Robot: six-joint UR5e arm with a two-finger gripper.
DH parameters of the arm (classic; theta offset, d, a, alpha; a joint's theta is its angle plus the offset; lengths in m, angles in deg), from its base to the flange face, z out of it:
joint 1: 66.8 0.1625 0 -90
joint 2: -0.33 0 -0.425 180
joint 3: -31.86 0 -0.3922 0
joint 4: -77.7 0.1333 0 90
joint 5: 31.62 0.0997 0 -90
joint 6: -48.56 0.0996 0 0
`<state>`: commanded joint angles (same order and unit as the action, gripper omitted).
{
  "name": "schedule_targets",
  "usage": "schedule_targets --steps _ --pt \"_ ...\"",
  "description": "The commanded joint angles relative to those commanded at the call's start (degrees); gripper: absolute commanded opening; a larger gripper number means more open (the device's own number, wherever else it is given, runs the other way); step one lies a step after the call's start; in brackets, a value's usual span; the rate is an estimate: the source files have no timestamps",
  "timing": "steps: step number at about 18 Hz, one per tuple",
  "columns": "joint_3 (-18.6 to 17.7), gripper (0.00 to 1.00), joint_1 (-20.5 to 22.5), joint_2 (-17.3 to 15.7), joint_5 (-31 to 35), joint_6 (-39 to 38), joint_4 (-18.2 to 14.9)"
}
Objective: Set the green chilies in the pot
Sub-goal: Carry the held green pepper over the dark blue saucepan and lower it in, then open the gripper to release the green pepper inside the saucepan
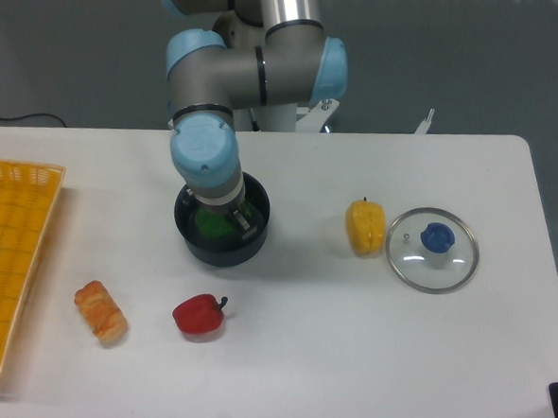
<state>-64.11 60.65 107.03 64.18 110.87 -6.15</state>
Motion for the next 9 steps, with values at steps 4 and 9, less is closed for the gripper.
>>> schedule_targets --steps 4,9 --pt "-1.06 0.54 -1.32 0.26 2.02 0.18 0.17" --pt "-1.41 0.55 -2.02 0.26 2.73 -0.09 0.35"
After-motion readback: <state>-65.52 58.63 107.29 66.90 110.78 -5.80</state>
